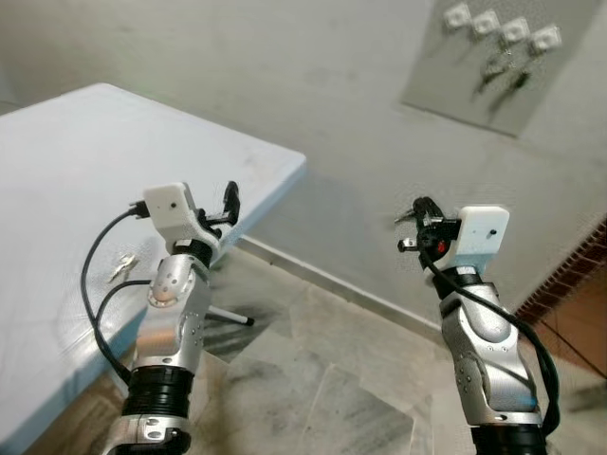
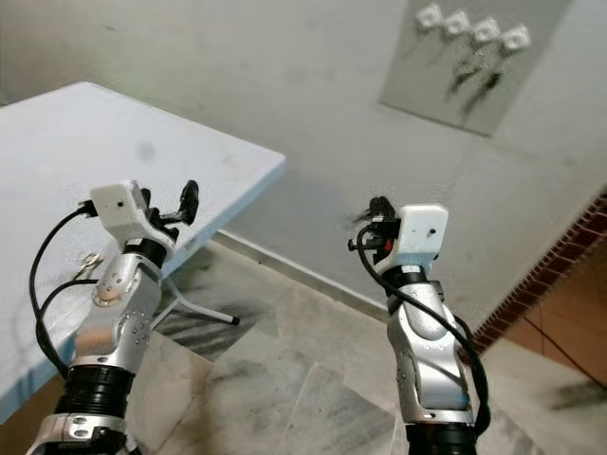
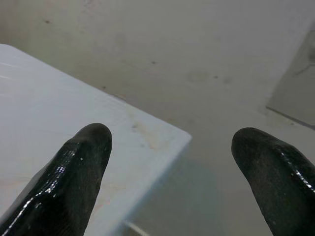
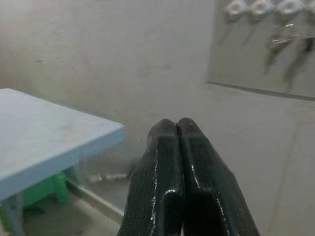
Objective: Hang keys on a hook
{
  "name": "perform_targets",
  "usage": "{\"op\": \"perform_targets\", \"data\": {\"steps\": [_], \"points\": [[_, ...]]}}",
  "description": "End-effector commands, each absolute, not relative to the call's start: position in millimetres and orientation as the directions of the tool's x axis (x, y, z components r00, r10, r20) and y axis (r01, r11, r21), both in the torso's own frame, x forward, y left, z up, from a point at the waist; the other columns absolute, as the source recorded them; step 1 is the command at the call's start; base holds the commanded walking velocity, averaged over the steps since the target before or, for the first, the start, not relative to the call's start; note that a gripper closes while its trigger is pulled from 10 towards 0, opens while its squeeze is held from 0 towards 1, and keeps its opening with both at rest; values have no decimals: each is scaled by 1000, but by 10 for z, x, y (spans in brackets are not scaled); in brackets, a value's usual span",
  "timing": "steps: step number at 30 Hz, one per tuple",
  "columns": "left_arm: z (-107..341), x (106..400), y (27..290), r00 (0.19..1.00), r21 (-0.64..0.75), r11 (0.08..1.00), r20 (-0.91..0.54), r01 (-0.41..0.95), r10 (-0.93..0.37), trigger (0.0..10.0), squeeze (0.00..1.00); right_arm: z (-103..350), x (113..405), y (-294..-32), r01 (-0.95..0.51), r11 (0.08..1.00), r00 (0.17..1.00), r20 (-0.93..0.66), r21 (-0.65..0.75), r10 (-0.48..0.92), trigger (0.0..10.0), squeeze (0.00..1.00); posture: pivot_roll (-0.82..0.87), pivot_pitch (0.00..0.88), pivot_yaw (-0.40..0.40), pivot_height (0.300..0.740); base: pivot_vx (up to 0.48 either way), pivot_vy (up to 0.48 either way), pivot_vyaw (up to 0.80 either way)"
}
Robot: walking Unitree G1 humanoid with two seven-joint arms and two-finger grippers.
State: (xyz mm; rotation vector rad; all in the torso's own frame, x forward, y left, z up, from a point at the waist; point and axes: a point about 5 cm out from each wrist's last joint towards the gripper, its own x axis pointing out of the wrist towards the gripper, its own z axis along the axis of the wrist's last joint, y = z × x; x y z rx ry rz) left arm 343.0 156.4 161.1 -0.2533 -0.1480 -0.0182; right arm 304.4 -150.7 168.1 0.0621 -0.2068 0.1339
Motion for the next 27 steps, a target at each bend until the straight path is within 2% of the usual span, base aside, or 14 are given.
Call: {"op": "perform_targets", "data": {"steps": [1, 9, 17, 27], "points": [[1622, 3447, 1458, 989, -242, 968, 144, 67, -32, 10000, 0, 1705, 3041, -1574, -121, 992, 971, 214, 45, 109, 10000, 0, 115, 0, -63, 740, 0, 0, -775], [1634, 3453, 1445, 988, -236, 968, 148, 81, -47, 10000, 0, 1703, 3052, -1579, -113, 991, 972, 214, 76, 94, 10000, 0, 117, 0, -64, 740, 0, 0, -697], [1610, 3465, 1448, 991, -247, 967, 126, 70, -39, 10000, 0, 1628, 3049, -1625, -64, 996, 988, 144, 66, 54, 10000, 0, 110, 0, -61, 740, 0, 0, 0], [1585, 3468, 1465, 993, -253, 966, 113, 52, -24, 10000, 0, 1609, 3021, -1656, -63, 995, 989, 139, 73, 53, 10000, 0, 103, 0, -62, 740, 0, 0, 0]]}}
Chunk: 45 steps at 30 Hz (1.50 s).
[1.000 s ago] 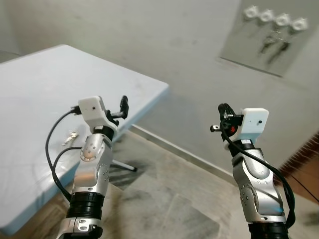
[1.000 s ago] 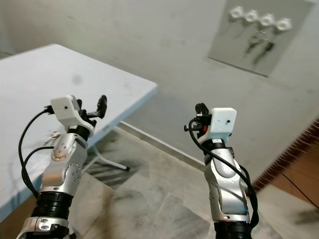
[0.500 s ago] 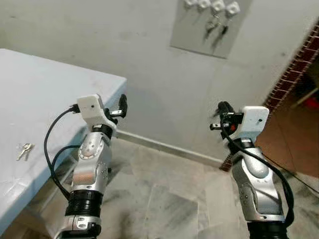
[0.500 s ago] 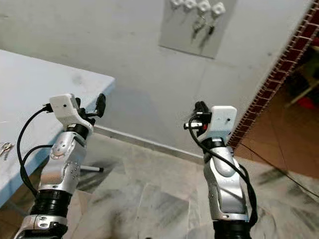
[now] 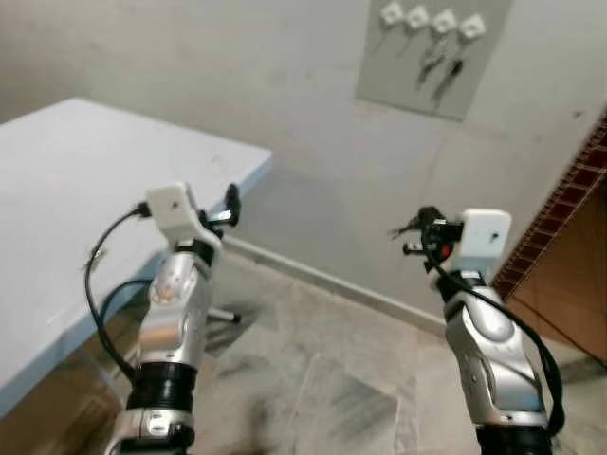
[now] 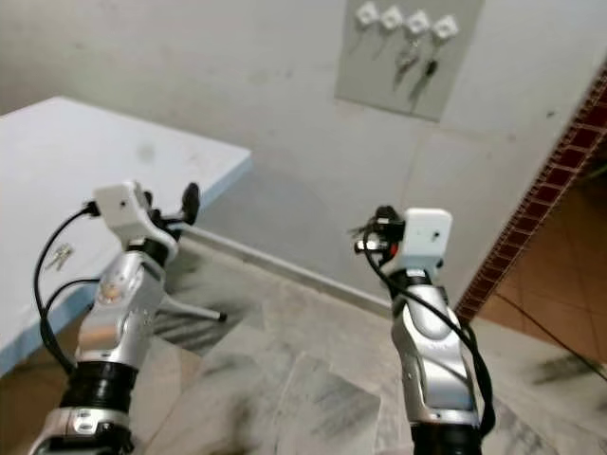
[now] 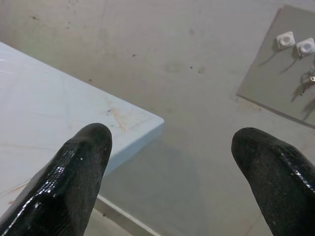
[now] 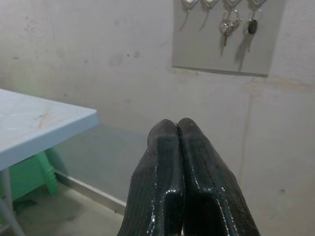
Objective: Hang keys on a hook
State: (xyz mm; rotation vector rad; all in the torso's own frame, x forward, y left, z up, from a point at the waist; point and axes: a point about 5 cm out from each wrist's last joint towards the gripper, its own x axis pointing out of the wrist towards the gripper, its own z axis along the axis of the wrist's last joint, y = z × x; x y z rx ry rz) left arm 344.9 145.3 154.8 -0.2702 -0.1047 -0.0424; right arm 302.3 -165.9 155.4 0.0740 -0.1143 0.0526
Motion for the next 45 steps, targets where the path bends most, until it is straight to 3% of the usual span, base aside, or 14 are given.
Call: {"op": "perform_targets", "data": {"steps": [1, 40, 45], "points": [[1580, 3466, 1472, 993, -258, 965, 112, 51, -23, 10000, 0, 1607, 3015, -1654, -67, 995, 989, 137, 75, 57, 10000, 0, 100, 0, -62, 740, 0, 0, 0], [1602, 3459, 1542, 994, -311, 946, 84, 91, -68, 10000, 0, 1705, 2995, -1707, -33, 995, 985, 174, 95, 16, 10000, 0, 112, 22, -43, 740, 0, -13, 0], [1647, 3468, 1561, 992, -306, 946, 96, 102, -76, 10000, 0, 1750, 3003, -1686, -43, 994, 980, 195, 98, 23, 10000, 0, 112, 26, -39, 740, 480, 0, 0]]}}
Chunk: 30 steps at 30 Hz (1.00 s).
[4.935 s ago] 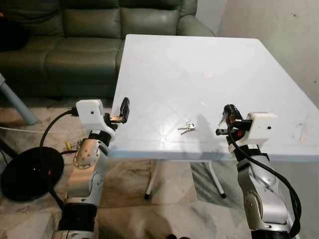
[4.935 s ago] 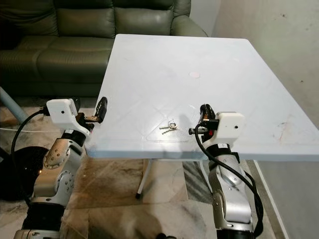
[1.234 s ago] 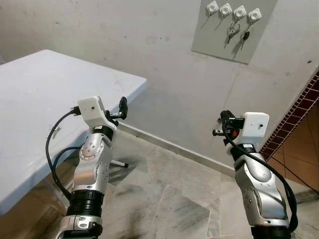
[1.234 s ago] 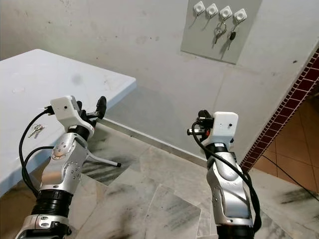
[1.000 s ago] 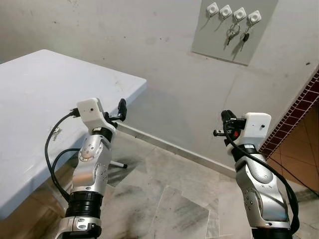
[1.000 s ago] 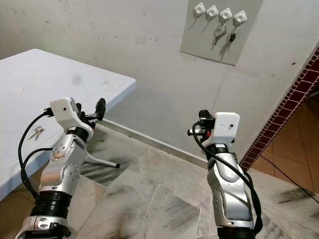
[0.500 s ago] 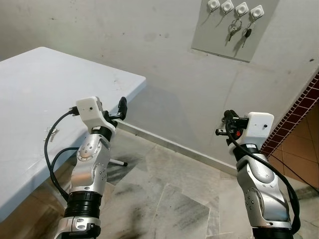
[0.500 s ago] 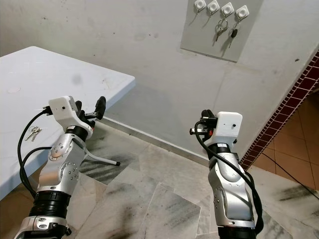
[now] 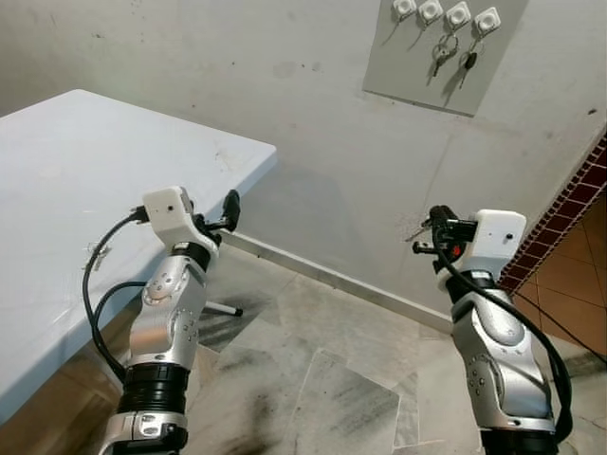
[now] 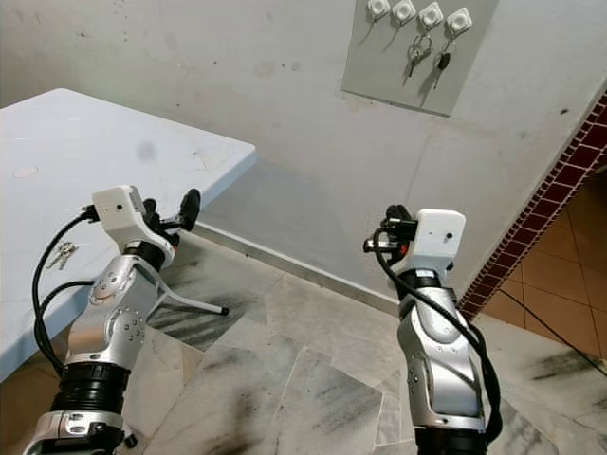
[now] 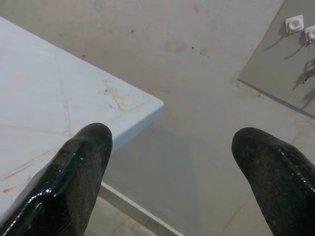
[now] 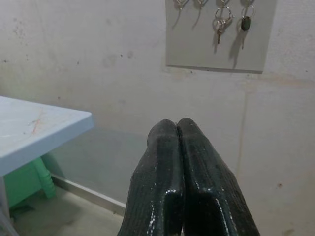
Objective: Hang keys on a hook
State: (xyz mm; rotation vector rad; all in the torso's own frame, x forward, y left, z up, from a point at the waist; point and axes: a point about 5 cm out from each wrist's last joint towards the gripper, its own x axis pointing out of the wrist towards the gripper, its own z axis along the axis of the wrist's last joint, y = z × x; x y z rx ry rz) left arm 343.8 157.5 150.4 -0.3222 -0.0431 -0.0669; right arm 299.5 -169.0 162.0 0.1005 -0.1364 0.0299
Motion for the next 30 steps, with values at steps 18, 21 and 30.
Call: {"op": "perform_targets", "data": {"steps": [18, 21, 30], "points": [[1661, 3488, 1548, 992, -307, 945, 87, 110, -87, 10000, 0, 1744, 3009, -1673, -45, 993, 981, 194, 110, 23, 10000, 0, 115, 28, -35, 740, 477, 0, 0], [1663, 3492, 1551, 992, -305, 946, 88, 111, -89, 10000, 0, 1748, 3011, -1669, -46, 993, 980, 196, 107, 24, 10000, 0, 115, 26, -35, 740, 472, 0, 0], [1669, 3497, 1538, 992, -298, 947, 90, 116, -93, 10000, 0, 1754, 3018, -1667, -48, 993, 980, 197, 106, 26, 10000, 0, 112, 25, -36, 740, 475, 0, 0]]}}
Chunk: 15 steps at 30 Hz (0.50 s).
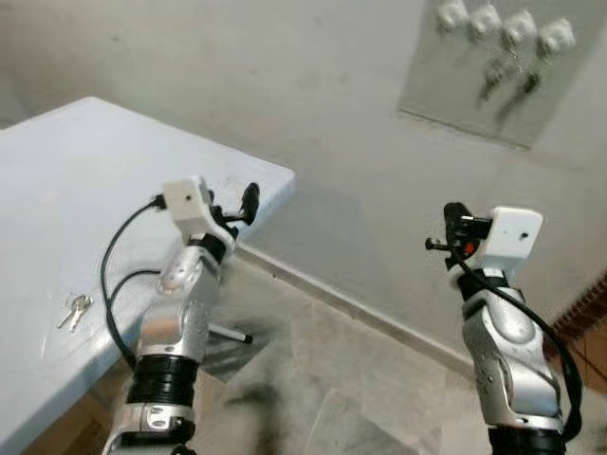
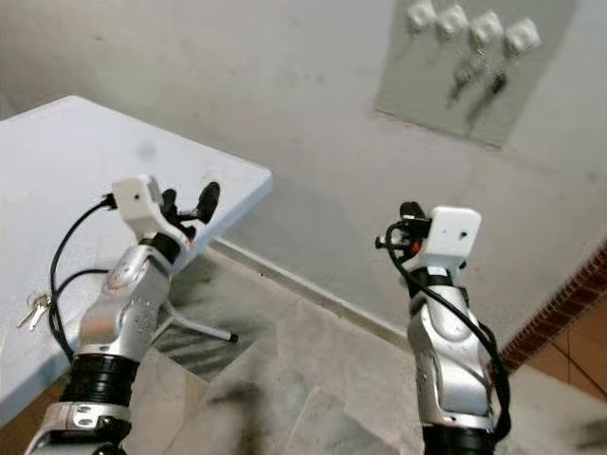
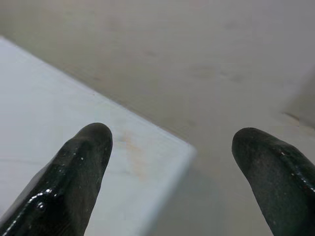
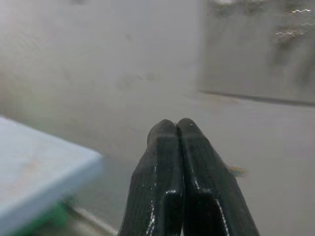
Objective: Hang keys on a hook
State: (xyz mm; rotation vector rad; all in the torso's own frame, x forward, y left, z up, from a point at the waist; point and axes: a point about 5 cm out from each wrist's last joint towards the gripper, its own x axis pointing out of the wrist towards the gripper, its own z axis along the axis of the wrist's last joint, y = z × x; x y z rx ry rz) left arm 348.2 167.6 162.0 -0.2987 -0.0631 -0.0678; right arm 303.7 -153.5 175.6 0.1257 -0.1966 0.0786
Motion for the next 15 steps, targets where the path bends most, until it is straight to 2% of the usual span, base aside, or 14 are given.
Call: {"op": "perform_targets", "data": {"steps": [1, 15], "points": [[1670, 3497, 1539, 992, -299, 947, 90, 116, -93, 10000, 0, 1754, 3018, -1665, -49, 993, 980, 197, 107, 27, 10000, 0, 112, 25, -36, 740, 480, 0, 0], [1673, 3496, 1532, 991, -304, 945, 92, 117, -93, 10000, 0, 1750, 3025, -1625, -66, 992, 980, 195, 109, 44, 10000, 0, 119, 14, -42, 740, 480, 0, 0]]}}
